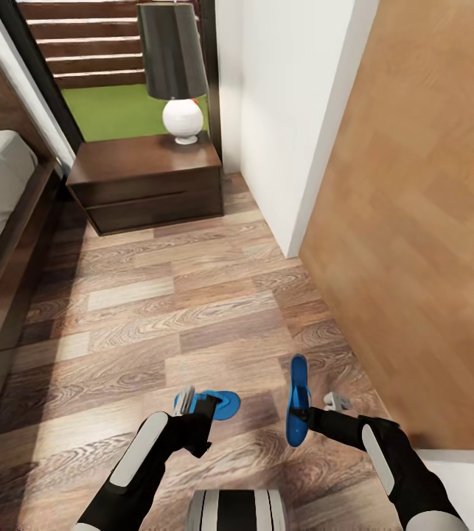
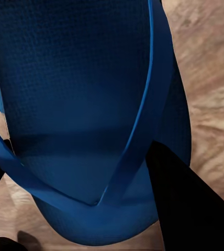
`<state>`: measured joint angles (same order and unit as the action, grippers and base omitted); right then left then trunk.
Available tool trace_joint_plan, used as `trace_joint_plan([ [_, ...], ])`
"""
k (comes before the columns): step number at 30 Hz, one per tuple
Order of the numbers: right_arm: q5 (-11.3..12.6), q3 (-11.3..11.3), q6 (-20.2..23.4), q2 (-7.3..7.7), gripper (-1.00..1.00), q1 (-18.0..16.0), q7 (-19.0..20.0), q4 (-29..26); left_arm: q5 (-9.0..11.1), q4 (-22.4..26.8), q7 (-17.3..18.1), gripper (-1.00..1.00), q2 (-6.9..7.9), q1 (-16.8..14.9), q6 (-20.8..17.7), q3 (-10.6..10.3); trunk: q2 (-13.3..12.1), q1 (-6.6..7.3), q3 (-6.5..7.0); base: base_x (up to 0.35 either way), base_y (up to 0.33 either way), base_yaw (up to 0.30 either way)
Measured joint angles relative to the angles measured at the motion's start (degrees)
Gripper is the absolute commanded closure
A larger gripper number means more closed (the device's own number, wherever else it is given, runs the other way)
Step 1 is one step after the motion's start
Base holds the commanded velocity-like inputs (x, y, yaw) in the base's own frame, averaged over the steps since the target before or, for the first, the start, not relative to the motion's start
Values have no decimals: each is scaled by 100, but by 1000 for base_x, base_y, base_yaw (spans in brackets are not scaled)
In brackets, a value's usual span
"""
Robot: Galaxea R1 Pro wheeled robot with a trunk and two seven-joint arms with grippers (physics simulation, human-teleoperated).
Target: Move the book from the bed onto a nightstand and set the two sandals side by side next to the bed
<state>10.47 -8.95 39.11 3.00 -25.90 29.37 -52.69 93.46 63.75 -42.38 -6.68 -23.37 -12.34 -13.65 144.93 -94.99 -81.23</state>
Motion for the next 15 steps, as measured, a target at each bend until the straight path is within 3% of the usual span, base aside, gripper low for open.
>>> trace_joint_plan([
  [5, -5, 0, 0, 0, 100, 0, 0, 0, 0, 0, -4, -100, 0, 0, 0, 0, 7, -13, -111, 0, 0, 0],
  [15, 7, 0, 2, 0, 100, 0, 0, -1, 0, 3, 8, -100, 0, -2, 0, -3, 7, -12, -112, 0, 0, 0],
])
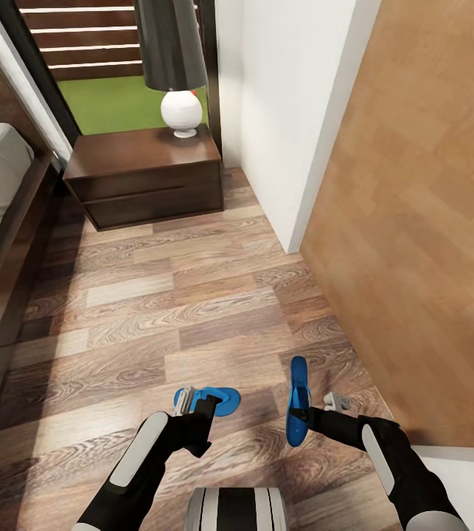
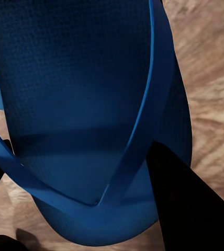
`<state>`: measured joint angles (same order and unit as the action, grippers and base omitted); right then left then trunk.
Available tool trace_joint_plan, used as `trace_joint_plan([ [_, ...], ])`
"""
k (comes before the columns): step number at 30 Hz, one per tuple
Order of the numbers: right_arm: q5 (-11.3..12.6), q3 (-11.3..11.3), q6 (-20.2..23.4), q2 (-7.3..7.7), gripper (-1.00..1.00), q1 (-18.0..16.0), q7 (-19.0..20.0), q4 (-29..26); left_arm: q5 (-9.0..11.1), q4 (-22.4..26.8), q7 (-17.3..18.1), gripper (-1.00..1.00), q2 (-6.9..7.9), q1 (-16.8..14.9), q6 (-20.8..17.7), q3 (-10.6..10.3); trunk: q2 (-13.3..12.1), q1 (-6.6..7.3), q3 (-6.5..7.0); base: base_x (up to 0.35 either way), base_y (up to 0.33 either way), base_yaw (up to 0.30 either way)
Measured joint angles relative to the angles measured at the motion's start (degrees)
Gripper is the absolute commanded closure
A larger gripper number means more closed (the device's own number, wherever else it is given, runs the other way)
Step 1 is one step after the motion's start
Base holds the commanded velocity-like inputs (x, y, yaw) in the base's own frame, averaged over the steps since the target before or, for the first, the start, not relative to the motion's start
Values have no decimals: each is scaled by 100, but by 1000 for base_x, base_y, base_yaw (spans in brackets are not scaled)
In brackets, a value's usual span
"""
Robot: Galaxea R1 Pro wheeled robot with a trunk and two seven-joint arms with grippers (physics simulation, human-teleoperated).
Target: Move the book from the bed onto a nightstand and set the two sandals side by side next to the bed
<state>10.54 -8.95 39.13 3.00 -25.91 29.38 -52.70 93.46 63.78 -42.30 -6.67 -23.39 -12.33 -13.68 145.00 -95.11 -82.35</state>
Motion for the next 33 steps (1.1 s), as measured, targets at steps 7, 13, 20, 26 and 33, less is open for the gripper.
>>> trace_joint_plan([
  [7, 0, 0, 0, 0, 100, 0, 0, 0, 0, 14, 6, -100, -8, 1, 0, -10, 0, 0, 0, 0, 0, 0],
  [13, -1, 0, 0, 0, 100, 0, 0, 0, 0, 15, 9, -100, -7, 2, -5, -77, 0, 1, 0, 29, 0, 0],
  [20, 1, 0, 0, 0, 100, 0, 0, 0, -7, 31, 12, -100, 0, -2, -2, -346, 0, 1, 0, 161, 0, 0],
  [26, -1, 0, 0, 0, 100, 0, 1, 0, -9, 33, 15, -100, 8, -1, 0, -457, 0, 1, 0, 38, 0, 0],
  [33, 1, 1, -1, 0, 100, 0, -1, 0, -11, 34, 282, -100, 17, -2, -2, -466, 0, 3, 0, 240, 79, 0],
])
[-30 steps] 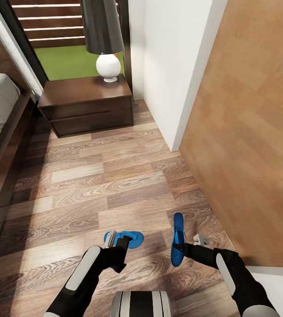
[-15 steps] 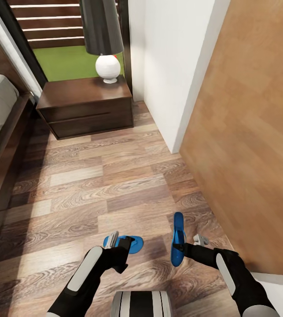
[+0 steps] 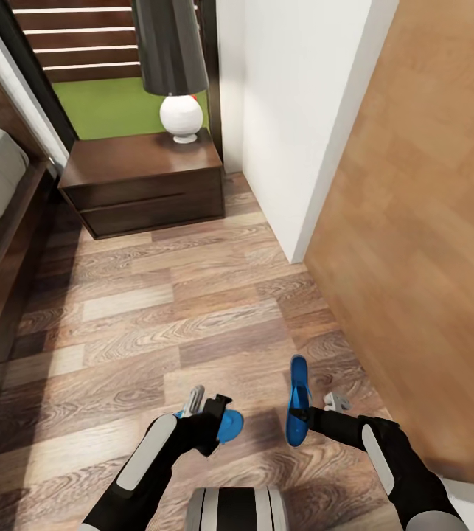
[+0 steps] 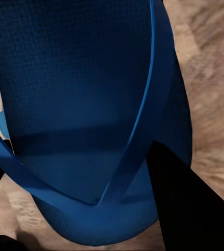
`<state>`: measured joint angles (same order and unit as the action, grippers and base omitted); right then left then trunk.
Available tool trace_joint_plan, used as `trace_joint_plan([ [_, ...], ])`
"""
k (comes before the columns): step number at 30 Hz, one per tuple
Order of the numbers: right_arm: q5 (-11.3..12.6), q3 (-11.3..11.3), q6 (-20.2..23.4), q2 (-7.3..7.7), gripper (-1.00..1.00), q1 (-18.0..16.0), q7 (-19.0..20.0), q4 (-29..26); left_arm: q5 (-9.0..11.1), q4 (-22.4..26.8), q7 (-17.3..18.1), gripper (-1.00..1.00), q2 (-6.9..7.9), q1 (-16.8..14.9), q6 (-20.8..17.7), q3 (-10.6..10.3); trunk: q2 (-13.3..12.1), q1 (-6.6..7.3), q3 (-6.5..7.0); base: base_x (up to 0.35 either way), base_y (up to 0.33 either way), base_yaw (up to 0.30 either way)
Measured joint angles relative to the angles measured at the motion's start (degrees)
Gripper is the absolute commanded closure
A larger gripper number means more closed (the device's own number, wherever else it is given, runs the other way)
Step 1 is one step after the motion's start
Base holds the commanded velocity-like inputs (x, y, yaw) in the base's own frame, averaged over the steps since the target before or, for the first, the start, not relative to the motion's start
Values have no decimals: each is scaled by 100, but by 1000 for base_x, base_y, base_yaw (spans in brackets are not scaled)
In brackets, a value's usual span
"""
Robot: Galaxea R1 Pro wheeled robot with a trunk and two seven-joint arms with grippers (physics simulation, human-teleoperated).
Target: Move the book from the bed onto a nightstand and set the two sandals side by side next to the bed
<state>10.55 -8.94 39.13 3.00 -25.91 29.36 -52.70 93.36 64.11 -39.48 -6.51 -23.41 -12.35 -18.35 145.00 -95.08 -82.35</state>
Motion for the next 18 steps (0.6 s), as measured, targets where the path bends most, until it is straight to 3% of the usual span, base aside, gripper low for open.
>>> trace_joint_plan([
  [18, -2, -1, 0, 0, 100, 0, 1, -8, -11, -44, 76, -100, -6, 2, 66, 40, 0, -3, 0, 16, 8, 0],
])
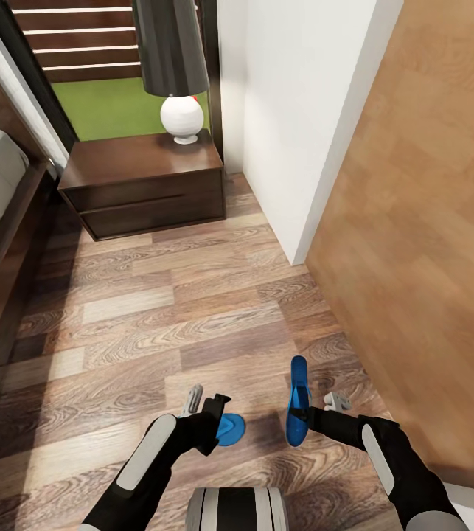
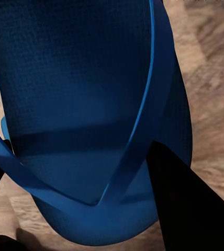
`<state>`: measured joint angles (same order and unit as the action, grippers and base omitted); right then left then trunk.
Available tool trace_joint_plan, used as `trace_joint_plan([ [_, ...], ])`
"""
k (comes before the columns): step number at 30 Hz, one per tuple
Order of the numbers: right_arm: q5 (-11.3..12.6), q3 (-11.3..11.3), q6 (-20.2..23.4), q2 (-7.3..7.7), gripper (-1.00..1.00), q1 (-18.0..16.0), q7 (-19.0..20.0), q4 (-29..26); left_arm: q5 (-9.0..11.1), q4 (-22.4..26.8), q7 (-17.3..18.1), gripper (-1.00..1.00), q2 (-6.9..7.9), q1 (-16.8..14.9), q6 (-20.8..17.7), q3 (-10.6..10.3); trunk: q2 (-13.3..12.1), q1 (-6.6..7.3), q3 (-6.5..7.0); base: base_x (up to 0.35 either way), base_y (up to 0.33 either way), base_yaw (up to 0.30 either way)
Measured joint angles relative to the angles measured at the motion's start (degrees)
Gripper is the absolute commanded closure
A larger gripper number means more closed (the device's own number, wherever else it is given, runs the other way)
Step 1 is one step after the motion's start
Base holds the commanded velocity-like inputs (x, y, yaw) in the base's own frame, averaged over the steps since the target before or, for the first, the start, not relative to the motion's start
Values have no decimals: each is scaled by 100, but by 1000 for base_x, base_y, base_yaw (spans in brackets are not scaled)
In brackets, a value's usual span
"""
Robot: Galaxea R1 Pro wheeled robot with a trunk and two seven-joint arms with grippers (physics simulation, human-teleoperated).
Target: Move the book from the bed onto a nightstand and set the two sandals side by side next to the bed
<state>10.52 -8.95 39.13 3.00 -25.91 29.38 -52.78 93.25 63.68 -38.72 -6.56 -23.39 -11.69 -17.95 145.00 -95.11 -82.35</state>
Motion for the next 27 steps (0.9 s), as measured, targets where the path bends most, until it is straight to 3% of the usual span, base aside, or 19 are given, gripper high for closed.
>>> trace_joint_plan([
  [13, 0, 0, 0, 0, 100, 0, 0, 1, 0, 23, 9, -100, 6, 0, -5, -1, 0, 0, 0, 0, 0, 0],
  [27, 4, 0, 1, 0, 100, 0, 0, -1, 2, 26, 15, -100, 10, -1, -5, 0, 17, -33, -288, 0, 0, 0],
])
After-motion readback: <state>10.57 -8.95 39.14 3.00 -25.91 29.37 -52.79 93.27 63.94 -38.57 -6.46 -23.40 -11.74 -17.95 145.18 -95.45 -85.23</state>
